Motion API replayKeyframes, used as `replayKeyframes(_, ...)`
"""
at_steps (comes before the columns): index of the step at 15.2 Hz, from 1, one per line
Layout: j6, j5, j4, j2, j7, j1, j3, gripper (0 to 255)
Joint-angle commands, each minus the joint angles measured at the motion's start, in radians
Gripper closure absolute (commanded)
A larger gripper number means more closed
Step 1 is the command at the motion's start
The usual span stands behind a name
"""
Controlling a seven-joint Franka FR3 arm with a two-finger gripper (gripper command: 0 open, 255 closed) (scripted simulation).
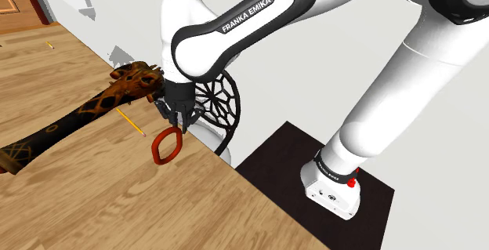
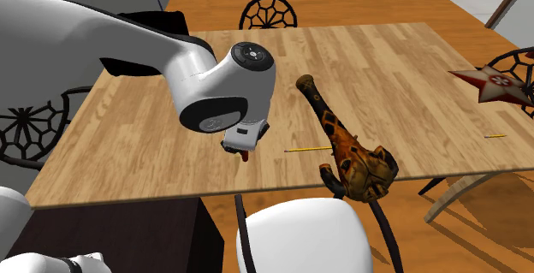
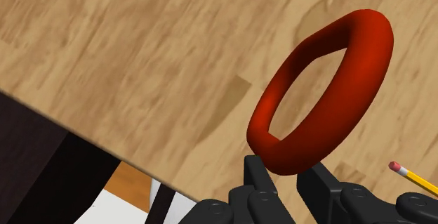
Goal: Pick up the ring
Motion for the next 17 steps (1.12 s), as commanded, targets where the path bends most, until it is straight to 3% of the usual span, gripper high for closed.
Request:
replayKeyframes(1,-0.014,0.006,0.004,-0.010,-0.003,-0.001,0.000,255)
replayKeyframes(17,-0.216,0.064,0.095,-0.138,-0.022,-0.010,-0.015,255)
